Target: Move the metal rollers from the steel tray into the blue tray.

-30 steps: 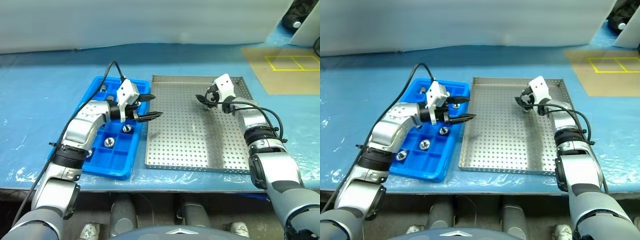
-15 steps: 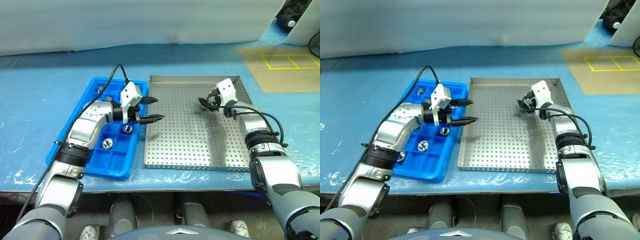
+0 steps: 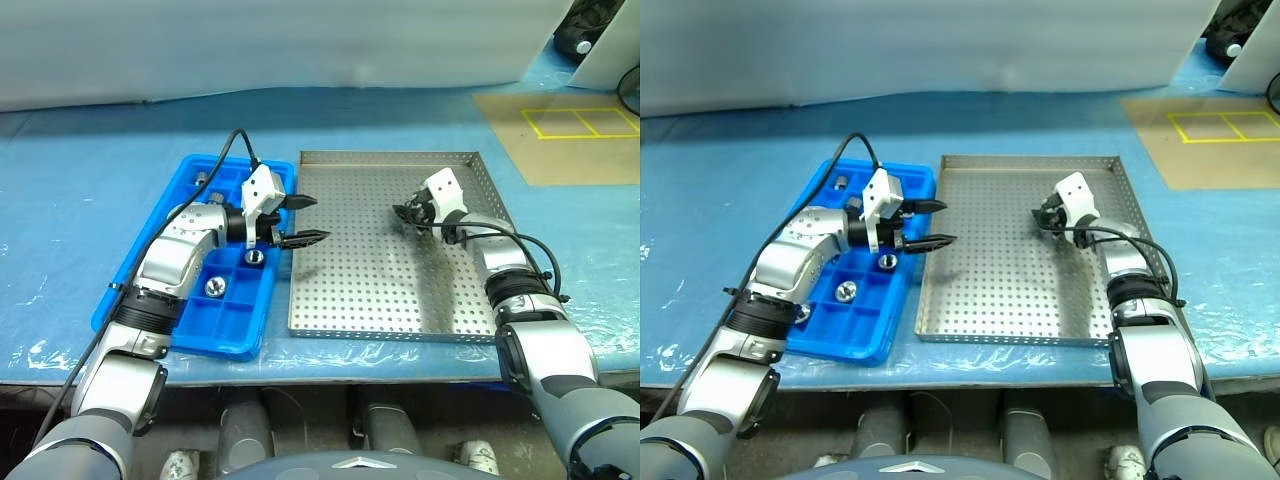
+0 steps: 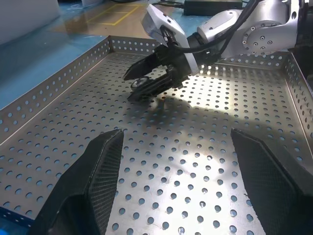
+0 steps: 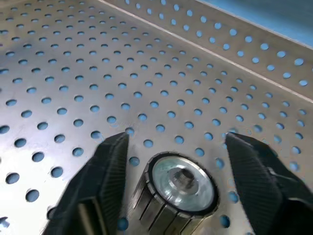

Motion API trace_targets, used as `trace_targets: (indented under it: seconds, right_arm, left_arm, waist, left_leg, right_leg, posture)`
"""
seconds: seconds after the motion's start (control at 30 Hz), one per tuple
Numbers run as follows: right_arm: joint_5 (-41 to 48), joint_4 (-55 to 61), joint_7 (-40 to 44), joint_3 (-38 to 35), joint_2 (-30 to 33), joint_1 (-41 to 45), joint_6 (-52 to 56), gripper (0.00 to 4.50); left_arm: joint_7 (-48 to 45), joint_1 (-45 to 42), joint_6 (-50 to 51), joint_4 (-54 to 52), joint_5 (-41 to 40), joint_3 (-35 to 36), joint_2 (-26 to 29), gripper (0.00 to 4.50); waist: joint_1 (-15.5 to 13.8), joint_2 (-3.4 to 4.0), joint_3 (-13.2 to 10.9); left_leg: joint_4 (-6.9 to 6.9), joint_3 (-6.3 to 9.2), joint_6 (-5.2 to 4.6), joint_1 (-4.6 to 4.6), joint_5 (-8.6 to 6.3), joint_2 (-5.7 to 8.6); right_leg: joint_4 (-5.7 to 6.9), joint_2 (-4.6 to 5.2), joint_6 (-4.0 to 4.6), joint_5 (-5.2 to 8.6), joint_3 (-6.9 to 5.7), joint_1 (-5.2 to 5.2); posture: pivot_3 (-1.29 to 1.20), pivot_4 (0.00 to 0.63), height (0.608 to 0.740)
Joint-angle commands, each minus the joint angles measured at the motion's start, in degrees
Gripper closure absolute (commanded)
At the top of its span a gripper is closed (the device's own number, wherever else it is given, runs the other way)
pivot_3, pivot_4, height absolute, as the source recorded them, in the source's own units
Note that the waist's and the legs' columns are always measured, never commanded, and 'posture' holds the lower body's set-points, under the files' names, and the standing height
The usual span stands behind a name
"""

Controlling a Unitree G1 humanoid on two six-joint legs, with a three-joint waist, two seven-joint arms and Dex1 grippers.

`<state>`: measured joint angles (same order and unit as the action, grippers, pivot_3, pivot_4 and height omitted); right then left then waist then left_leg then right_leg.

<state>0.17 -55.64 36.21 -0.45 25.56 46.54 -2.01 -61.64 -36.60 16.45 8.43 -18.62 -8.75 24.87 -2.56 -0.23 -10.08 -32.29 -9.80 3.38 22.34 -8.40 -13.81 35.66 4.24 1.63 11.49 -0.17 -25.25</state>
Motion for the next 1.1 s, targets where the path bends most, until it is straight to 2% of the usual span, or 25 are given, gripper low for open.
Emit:
trace_targets:
  seconds: [0.03, 0.23, 0.33, 0.43, 0.6, 0.83, 0.97, 1.1]
  right_arm:
    - [-0.94, 1.62, -0.80, 0.46, 0.34, -0.05, -0.25, 2.68]
    - [-0.72, 2.05, -0.18, 0.11, 0.05, -0.62, -0.12, 2.67]
    - [0.66, 4.64, 3.26, 0.16, -0.32, -1.73, 1.12, 2.67]
    - [-0.93, 6.55, 2.28, 1.34, -0.45, -2.00, 1.39, 2.67]
    - [1.11, 16.00, 5.87, 2.21, -2.04, -0.35, 4.46, 2.67]
    - [10.66, 38.54, 22.17, 7.55, -5.56, -0.03, 19.81, 2.67]
    - [11.11, 41.14, 25.82, 11.71, -7.60, 0.55, 21.89, 2.67]
    - [11.11, 39.72, 27.76, 15.19, -12.39, 2.71, 21.36, 2.67]
  left_arm:
    - [-0.10, 0.01, -0.38, -2.25, 0.17, 0.66, 0.79, 0.80]
    - [-0.34, 0.07, -0.41, -2.29, 0.32, 0.71, 1.26, 0.80]
    - [-0.47, 0.09, -0.34, -2.48, 0.24, 0.85, 1.72, 0.80]
    - [-0.85, 0.32, -0.15, -3.22, 0.02, 1.23, 2.65, 0.80]
    - [-3.23, 3.55, 1.30, -10.01, -1.69, 3.76, 9.07, 0.80]
    - [-3.03, 8.21, 3.08, -15.66, -3.39, 10.82, 18.38, 0.80]
    - [-1.66, 11.68, 4.20, -17.78, -3.92, 13.73, 20.63, 0.80]
    - [0.81, 17.62, 7.10, -23.68, -5.59, 17.86, 22.27, 0.80]
  waist:
    - [0.01, 0.00, 0.00]
    - [0.01, 0.00, 0.00]
    - [0.01, 0.00, 0.00]
    - [0.08, 0.00, 0.00]
    - [0.39, 0.05, -0.05]
    - [-0.15, 0.07, -0.07]
    - [-1.24, 0.07, -0.07]
    - [-1.86, 0.05, -0.09]
  left_leg:
    - [0.00, -0.01, 0.00, -0.01, 0.00, 0.00]
    - [0.00, -0.02, 0.01, -0.04, 0.00, 0.00]
    - [0.03, -0.02, 0.01, -0.03, 0.00, 0.00]
    - [0.07, -0.03, 0.00, -0.03, 0.00, 0.00]
    - [0.17, -0.06, 0.04, -0.03, 0.02, -0.03]
    - [0.37, -0.10, 0.06, 0.00, 0.02, -0.07]
    - [0.40, -0.10, 0.06, -0.01, 0.02, -0.05]
    - [0.52, -0.09, 0.11, 0.00, 0.05, -0.07]
  right_leg:
    - [0.00, 0.00, 0.00, 0.00, 0.01, 0.00]
    - [0.01, 0.01, 0.00, 0.00, 0.03, 0.01]
    - [-0.01, 0.00, 0.00, 0.00, 0.03, 0.00]
    - [-0.04, -0.01, 0.00, 0.00, 0.03, 0.00]
    - [-0.04, -0.03, -0.01, 0.01, 0.07, -0.12]
    - [-0.14, -0.05, -0.01, 0.02, 0.02, -0.19]
    - [-0.20, -0.01, -0.01, 0.02, -0.01, -0.14]
    - [-0.22, 0.00, -0.02, 0.03, -0.07, -0.18]
  posture:
    - [-0.10, 0.150, 0.740]
    - [-0.10, 0.150, 0.740]
    - [-0.10, 0.150, 0.740]
    - [-0.10, 0.150, 0.740]
    - [-0.09, 0.150, 0.740]
    - [0.00, 0.150, 0.740]
    - [0.06, 0.150, 0.740]
    - [0.15, 0.150, 0.740]
